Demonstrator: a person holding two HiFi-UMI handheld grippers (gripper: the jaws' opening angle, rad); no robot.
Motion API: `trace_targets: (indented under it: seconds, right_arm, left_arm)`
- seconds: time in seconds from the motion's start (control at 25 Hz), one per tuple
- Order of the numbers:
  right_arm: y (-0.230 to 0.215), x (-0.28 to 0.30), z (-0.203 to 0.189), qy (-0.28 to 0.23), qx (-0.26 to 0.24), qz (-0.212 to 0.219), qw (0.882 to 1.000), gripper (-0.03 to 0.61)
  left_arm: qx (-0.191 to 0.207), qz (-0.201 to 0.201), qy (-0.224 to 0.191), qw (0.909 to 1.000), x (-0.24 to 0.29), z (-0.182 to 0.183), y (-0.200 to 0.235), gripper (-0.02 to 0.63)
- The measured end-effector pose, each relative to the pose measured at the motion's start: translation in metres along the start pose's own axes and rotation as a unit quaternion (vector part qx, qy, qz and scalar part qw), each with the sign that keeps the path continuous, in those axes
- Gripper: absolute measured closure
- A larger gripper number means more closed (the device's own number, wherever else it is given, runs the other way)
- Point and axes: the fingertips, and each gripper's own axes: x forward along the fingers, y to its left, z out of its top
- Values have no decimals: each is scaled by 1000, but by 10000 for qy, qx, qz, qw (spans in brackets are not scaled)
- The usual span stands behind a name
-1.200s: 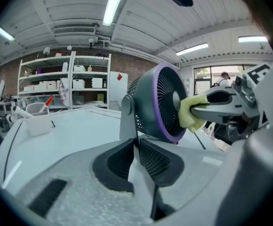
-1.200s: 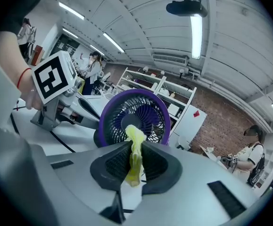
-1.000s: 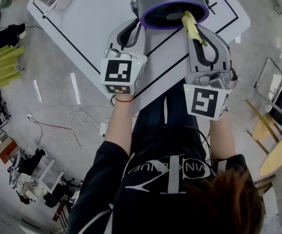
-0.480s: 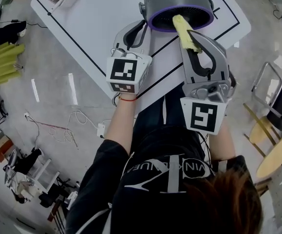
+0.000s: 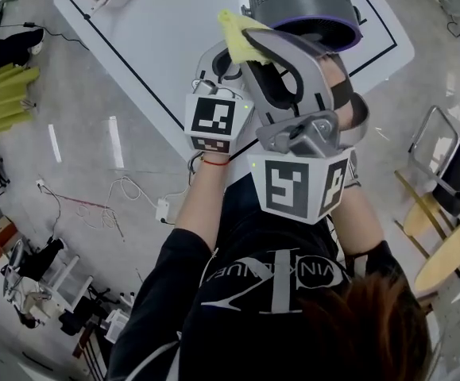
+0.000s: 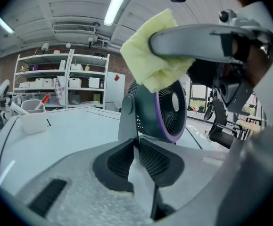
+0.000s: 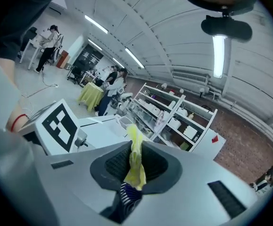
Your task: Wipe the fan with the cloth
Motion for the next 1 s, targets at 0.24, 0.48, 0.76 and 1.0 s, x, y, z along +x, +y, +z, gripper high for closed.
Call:
trace_targets:
  seconds: [0.24,0.48,0.76,1.0]
  right_arm:
    - [-1,16,-10,577,-52,-197,9981,537]
    - [-16,17,-10,756,-385,-542,9949,537]
    - [-29,10,-11,627,-217,-603,9960,537]
    - [-40,5,-13,454,-10,-612,9971,537]
  left_arm:
    - [-4,-15,-20,10000,-1,0,3,563]
    - [3,-5,-17,10000,0,-1,6,563]
    - [25,119,25,9999,0,-1,4,563]
    - [42,258,84,9996,-1,-4,7,563]
